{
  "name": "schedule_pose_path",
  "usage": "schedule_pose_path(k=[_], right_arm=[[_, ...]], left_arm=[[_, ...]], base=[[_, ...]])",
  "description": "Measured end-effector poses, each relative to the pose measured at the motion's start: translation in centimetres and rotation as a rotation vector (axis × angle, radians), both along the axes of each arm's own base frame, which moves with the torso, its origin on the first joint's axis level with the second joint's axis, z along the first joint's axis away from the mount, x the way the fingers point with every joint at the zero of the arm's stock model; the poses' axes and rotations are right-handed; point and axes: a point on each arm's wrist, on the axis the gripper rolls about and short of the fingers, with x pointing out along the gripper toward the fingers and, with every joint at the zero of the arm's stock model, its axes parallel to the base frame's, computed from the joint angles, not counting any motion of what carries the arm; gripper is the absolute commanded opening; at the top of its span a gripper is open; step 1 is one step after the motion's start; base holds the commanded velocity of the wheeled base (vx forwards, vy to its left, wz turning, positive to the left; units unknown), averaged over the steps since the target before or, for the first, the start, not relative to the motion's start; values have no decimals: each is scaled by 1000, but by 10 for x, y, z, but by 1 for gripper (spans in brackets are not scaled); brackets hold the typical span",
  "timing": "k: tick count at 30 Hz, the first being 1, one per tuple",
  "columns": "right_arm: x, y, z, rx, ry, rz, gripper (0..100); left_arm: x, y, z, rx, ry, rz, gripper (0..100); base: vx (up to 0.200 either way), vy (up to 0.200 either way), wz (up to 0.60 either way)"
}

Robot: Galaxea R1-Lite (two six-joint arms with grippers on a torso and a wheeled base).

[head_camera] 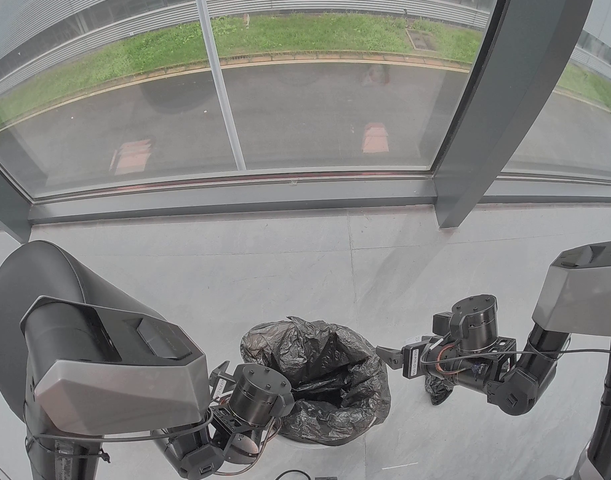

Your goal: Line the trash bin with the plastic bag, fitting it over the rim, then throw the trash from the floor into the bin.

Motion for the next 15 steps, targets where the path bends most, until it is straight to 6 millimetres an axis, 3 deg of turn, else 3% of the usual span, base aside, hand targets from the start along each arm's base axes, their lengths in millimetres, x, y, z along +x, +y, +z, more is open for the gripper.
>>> schedule_pose_path(k=[15], right_arm=[[0,0,-1,-1,3,0,100]], left_arm=[[-8,12,-2,174,-60,73,100]], base=[[0,0,0]])
